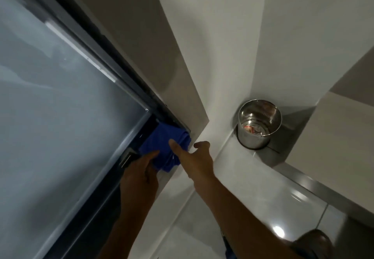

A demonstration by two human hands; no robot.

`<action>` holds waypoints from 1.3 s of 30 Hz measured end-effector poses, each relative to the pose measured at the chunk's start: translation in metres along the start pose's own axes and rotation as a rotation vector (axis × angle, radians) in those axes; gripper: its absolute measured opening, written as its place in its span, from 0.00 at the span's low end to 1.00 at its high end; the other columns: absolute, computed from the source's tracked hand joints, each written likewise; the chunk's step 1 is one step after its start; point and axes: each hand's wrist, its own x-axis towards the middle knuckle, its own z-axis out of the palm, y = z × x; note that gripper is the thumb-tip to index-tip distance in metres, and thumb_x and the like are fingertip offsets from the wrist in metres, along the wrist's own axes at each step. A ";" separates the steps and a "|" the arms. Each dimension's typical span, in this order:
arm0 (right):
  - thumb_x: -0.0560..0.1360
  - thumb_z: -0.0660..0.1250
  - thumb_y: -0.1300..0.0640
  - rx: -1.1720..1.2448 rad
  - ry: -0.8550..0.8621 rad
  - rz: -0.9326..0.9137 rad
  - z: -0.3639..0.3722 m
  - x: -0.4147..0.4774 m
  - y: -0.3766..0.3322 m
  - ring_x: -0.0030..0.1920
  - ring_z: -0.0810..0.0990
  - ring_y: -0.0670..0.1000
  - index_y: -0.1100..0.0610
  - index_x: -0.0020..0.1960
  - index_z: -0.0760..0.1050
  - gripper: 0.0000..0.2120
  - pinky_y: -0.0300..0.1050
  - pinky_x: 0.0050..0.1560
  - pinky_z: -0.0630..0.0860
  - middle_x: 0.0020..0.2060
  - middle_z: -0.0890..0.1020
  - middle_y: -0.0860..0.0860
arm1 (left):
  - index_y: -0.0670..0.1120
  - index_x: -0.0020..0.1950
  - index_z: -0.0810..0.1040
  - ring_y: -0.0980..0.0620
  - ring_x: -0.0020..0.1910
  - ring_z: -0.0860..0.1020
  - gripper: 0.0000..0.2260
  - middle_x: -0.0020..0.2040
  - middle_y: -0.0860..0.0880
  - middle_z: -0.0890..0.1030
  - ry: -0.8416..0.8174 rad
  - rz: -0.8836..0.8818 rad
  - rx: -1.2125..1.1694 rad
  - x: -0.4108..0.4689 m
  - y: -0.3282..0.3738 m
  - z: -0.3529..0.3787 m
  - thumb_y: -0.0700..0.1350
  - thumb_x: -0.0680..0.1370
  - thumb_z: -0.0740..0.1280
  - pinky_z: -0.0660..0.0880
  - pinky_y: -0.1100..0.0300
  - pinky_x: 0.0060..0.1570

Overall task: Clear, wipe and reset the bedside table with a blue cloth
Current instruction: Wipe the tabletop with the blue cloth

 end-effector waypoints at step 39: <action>0.77 0.57 0.68 -0.300 0.596 0.041 -0.496 0.034 0.244 0.44 0.72 0.48 0.55 0.69 0.68 0.21 0.30 0.38 0.68 0.58 0.70 0.58 | 0.47 0.69 0.73 0.46 0.67 0.72 0.25 0.71 0.44 0.71 -1.143 0.141 -0.230 -0.147 0.345 0.414 0.30 0.76 0.57 0.70 0.59 0.62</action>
